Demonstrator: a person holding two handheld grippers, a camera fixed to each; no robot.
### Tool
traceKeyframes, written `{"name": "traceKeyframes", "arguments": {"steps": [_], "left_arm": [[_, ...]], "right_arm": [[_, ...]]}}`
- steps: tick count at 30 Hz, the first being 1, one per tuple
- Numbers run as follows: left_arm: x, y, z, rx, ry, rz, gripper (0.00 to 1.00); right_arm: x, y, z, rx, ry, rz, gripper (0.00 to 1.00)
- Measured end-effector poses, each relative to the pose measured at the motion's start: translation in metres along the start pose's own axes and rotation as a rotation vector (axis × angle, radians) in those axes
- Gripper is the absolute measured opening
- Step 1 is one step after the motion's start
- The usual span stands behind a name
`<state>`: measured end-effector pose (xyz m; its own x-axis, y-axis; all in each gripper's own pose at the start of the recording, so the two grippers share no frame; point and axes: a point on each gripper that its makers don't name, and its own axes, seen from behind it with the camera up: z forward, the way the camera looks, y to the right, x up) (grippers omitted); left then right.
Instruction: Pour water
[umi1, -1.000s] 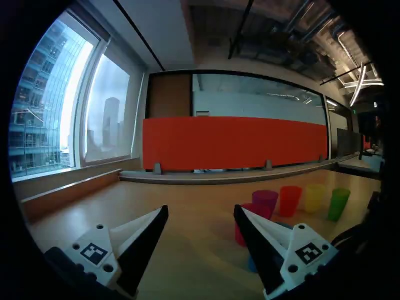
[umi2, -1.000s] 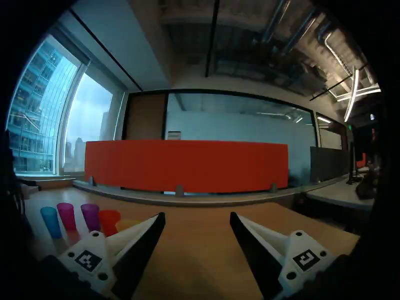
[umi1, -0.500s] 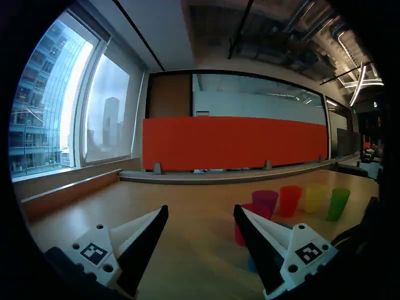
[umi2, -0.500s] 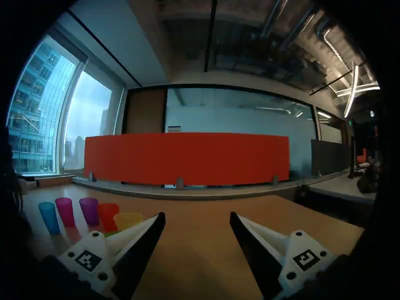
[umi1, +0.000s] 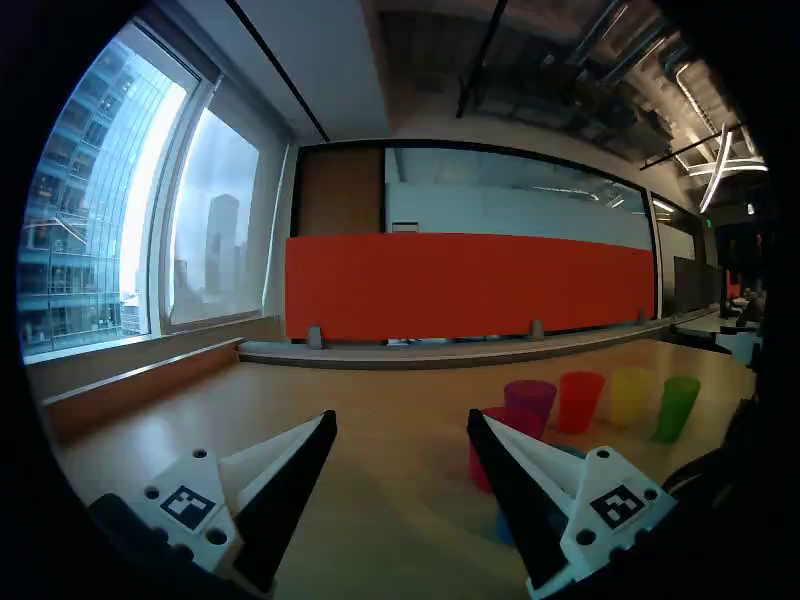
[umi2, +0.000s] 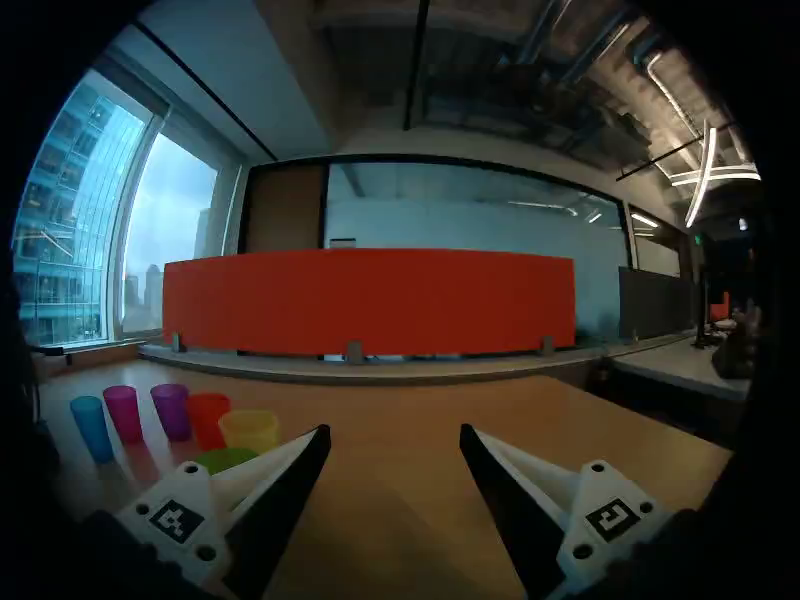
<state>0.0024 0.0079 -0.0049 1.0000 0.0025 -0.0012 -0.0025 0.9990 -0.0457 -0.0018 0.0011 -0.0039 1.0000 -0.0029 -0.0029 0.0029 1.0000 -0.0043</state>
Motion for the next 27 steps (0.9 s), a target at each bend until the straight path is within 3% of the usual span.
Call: {"name": "traceKeyframes", "arguments": {"steps": [27], "left_arm": [[-0.0001, -0.0002, -0.0003, 0.0, 0.0, 0.0, 0.97]], "right_arm": [[-0.001, -0.0019, 0.001, 0.009, -0.003, 0.003, 1.0]]}}
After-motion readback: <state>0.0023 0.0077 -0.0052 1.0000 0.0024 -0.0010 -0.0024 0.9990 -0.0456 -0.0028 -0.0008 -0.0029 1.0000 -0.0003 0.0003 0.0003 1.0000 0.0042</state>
